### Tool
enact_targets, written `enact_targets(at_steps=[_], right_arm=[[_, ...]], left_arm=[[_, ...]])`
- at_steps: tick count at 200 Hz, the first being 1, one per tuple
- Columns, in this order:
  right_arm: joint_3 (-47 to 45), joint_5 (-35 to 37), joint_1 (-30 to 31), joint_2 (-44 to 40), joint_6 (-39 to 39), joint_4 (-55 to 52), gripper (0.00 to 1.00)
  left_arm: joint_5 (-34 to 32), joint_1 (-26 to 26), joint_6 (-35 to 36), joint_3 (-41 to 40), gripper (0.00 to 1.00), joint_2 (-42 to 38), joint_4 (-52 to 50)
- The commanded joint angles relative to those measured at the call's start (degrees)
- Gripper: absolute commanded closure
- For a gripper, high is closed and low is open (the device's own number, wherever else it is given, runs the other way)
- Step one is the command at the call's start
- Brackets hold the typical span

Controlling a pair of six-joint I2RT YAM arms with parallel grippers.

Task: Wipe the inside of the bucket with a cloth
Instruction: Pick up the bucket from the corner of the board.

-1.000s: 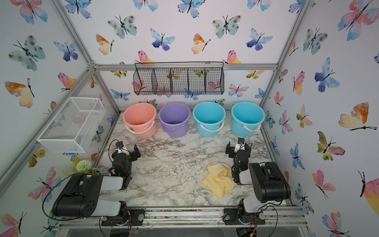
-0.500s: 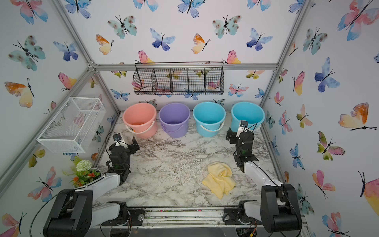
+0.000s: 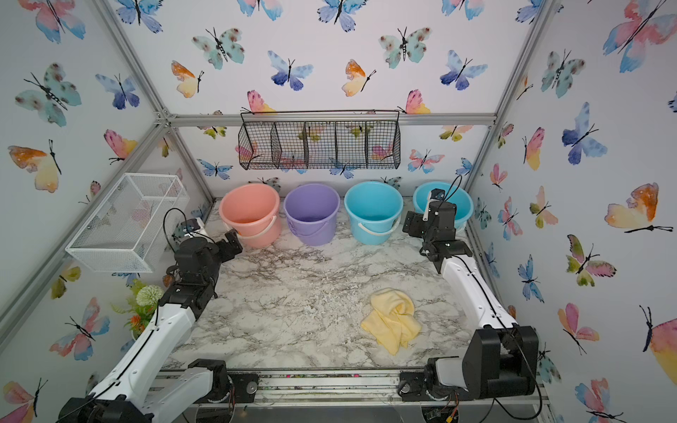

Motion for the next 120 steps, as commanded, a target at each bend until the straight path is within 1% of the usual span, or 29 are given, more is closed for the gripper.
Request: enact_targets(at_steps=[1,22,33,50,63,75,83,94,120], right_arm=[[5.66,-3.14,-2.58,3.20,2.06,-10.27,0.18],[10.75,-6.32,-7.95,5.24,2.41,-14.92,0.21],[13.04,-6.31,-11.03,5.71,2.26,-17.38,0.22],[14.65,-4.86,-16.32,5.80,1.65,-19.76,0.21],[15.26,-7.37,-21.93,6.47,1.87,-20.45,0.20],[16.56,-9.38,-26.33,8.44,2.52,-21.61,0.22],[17.42,-8.71,-27.41,9.86,2.81,-21.93,0.24],[18.90,-7.86,-27.53,12.00,3.85,-22.41,0.24],[20.15,-9.89,-27.60,14.72,8.31,-20.22,0.25]], left_arm=[[7.22,-0.31,-1.57,5.69,0.01,1.70,-11.91],[9.89,-0.21,0.59,10.49,0.01,4.43,-16.35],[10.74,-0.20,1.92,11.99,0.01,5.49,-17.27],[12.01,-0.20,3.73,12.85,0.02,6.47,-17.01],[12.79,-0.25,4.97,12.77,0.02,6.86,-16.32],[13.09,-0.24,5.57,12.32,0.02,7.13,-15.72],[13.23,-0.27,5.74,11.87,0.01,7.23,-15.10],[13.53,-0.24,5.68,11.25,0.02,7.32,-14.53],[13.79,-0.22,5.41,10.33,0.02,6.89,-14.44]])
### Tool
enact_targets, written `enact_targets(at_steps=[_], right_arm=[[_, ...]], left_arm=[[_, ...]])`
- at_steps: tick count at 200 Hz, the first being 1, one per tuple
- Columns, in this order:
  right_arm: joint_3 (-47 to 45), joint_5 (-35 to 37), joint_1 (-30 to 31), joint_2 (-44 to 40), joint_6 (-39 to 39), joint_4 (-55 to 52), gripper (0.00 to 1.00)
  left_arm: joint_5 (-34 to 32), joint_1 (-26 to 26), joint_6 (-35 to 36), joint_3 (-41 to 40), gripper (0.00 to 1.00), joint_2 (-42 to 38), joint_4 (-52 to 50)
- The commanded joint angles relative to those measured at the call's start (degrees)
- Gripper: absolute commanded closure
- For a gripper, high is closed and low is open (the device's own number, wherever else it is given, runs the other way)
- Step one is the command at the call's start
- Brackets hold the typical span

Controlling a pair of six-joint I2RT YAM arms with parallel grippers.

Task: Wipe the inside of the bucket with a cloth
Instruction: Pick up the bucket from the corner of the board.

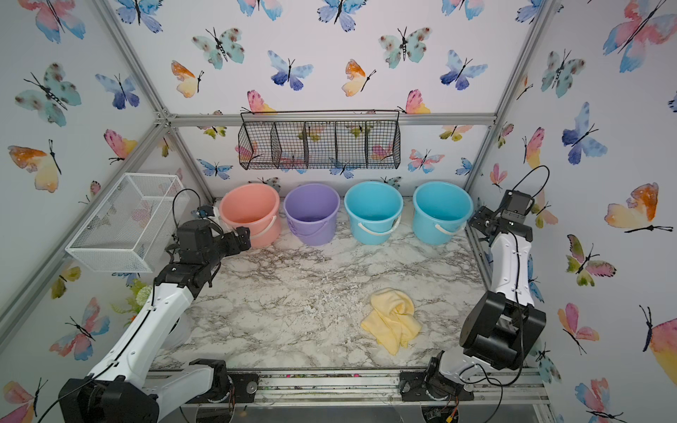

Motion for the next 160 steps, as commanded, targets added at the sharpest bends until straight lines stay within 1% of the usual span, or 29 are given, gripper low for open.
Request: enact_targets(at_steps=[1,17,41,80,120,146,160], right_arm=[[1.58,-2.89,1.04,2.42,4.42,-1.31,0.25],[3.82,-3.07,1.06,5.06,6.27,-1.57,0.25],[6.62,-6.39,1.08,8.81,7.53,-1.49,0.25],[9.21,-8.33,1.01,12.82,8.78,0.02,0.25],[12.00,-11.47,1.17,18.75,9.71,-0.43,0.32],[12.35,-11.68,1.17,20.85,9.75,0.74,0.34],[12.91,-11.48,1.16,21.85,9.70,0.70,0.36]], left_arm=[[1.72,-0.21,1.04,-0.96,0.02,-0.33,-0.05],[0.72,-0.25,1.07,-1.74,0.02,-0.75,-0.04],[-0.78,-0.20,1.30,-3.31,0.02,-1.51,0.74],[-0.50,-0.20,0.48,-3.97,0.02,-1.92,2.15],[-0.61,-0.21,-0.01,-4.43,0.02,-1.91,2.50],[-0.34,-0.26,-0.01,-4.69,0.02,-2.17,2.50],[-0.48,-0.22,0.13,-4.69,0.02,-2.35,2.55]])
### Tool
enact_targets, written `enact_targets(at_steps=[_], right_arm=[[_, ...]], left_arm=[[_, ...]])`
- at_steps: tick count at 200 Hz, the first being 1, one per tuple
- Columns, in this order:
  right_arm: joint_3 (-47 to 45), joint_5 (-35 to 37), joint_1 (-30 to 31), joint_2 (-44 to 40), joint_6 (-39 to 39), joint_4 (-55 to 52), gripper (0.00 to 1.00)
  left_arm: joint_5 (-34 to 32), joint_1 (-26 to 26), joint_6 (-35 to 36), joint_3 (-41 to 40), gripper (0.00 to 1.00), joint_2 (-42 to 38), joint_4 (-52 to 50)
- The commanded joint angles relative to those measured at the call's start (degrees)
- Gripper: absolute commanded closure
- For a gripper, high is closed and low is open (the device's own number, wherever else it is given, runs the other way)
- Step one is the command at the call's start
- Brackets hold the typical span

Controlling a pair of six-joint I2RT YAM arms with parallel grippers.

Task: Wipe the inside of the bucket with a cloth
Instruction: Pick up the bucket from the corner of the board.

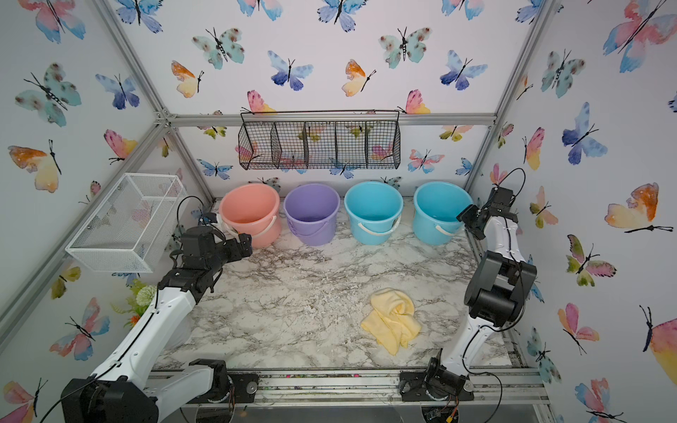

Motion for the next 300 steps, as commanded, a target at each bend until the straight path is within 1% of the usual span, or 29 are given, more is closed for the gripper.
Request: enact_targets(at_steps=[1,40,91,109,157,185,208,243,267,286,300], right_arm=[[1.62,-0.91,0.09,1.64,0.32,0.13,0.37],[1.19,-0.69,0.08,1.17,1.07,1.30,0.51],[1.06,0.81,0.09,-1.22,1.77,1.68,0.66],[1.25,0.71,0.10,-1.41,1.91,1.55,0.74],[1.01,2.38,0.09,-3.82,2.25,1.46,0.86],[1.10,4.01,0.08,-6.84,1.92,0.27,0.94],[1.31,4.26,0.10,-10.14,1.90,-1.39,0.98],[4.39,3.33,0.62,-15.86,0.58,-6.26,0.98],[7.11,1.18,1.36,-19.62,-0.27,-9.36,0.98],[9.87,-0.98,3.20,-22.03,-0.60,-12.34,0.98],[10.98,-3.39,5.90,-23.54,-0.69,-13.96,0.98]], left_arm=[[-0.55,-0.21,-0.01,-0.50,0.01,-1.35,1.00],[-0.98,-0.23,0.03,-0.65,0.01,-1.44,0.87],[-0.89,-0.24,-0.08,-0.70,0.02,-1.46,0.91],[-0.58,-0.24,-0.04,-0.50,0.02,-1.27,0.74],[-0.62,-0.21,0.02,-0.32,0.01,-1.26,0.47],[-0.46,-0.24,0.10,-0.26,0.01,-1.42,0.25],[-0.17,-0.20,0.09,-0.22,0.02,-1.53,0.18],[0.67,-0.20,0.77,0.12,0.02,-1.88,-0.04],[0.52,-0.20,1.58,1.16,0.02,-1.97,-1.22],[0.93,-0.20,0.63,3.22,0.02,-1.88,-3.48],[2.16,-0.20,-0.34,5.15,0.01,-2.01,-5.71]])
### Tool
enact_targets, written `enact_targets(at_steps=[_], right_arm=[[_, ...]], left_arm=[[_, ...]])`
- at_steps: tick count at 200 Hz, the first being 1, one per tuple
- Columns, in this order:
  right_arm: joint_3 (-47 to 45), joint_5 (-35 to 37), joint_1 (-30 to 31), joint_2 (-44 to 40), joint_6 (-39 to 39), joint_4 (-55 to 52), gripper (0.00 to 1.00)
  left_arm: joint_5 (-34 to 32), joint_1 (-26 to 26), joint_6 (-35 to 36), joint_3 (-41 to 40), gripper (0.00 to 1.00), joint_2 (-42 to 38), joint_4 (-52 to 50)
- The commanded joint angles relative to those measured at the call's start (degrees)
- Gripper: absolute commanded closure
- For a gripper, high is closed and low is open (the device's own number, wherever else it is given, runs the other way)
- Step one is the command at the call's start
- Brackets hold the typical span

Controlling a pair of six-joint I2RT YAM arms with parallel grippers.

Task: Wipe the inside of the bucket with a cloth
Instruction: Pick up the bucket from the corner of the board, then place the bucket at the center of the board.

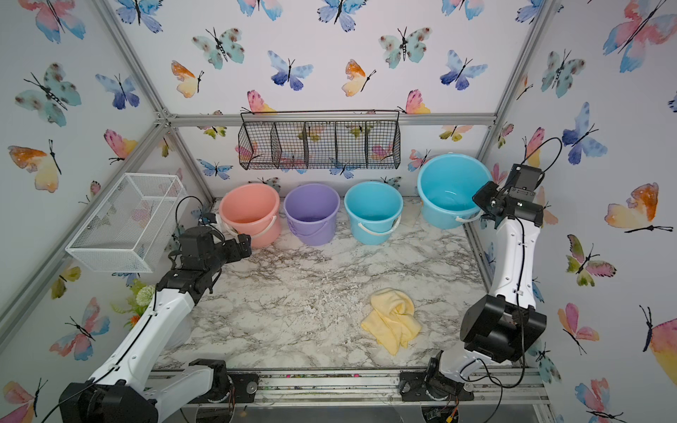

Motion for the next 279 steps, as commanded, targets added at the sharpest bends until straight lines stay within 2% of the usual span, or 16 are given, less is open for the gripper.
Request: enact_targets(at_steps=[1,38,66,105,124,136,172,236,279], right_arm=[[2.94,-5.61,3.71,-3.23,-0.80,-3.78,0.98],[3.62,-6.32,14.31,-6.82,-0.09,-8.09,0.98],[-0.63,-7.12,24.59,-10.49,3.33,-8.17,0.98],[-9.95,-2.47,45.39,-12.21,9.33,-4.57,0.98],[-14.47,-0.41,53.85,-11.02,11.61,-1.98,0.98],[-16.82,0.69,57.15,-10.54,12.51,-0.51,0.98],[-27.61,2.08,61.13,-10.85,14.50,6.68,0.98],[-41.81,4.32,61.98,-10.23,14.42,15.69,0.96],[-42.74,5.58,62.16,-11.52,14.45,16.40,0.79]], left_arm=[[2.04,-0.20,-0.78,4.14,0.01,-1.18,-3.62],[4.39,-0.21,-3.52,7.95,0.02,-1.85,-7.81],[5.46,-0.25,-4.50,9.47,0.02,-3.08,-9.38],[5.41,-0.20,-5.24,11.92,0.02,-3.85,-12.20],[4.13,-0.23,-5.51,13.81,0.02,-3.25,-14.91],[4.06,-0.24,-5.61,14.38,0.02,-3.22,-15.78],[5.25,-0.25,-6.30,13.50,0.02,-4.36,-16.02],[6.64,-0.20,-6.98,10.33,0.02,-5.00,-15.03],[7.24,-0.25,-7.38,10.39,0.02,-4.85,-14.26]])
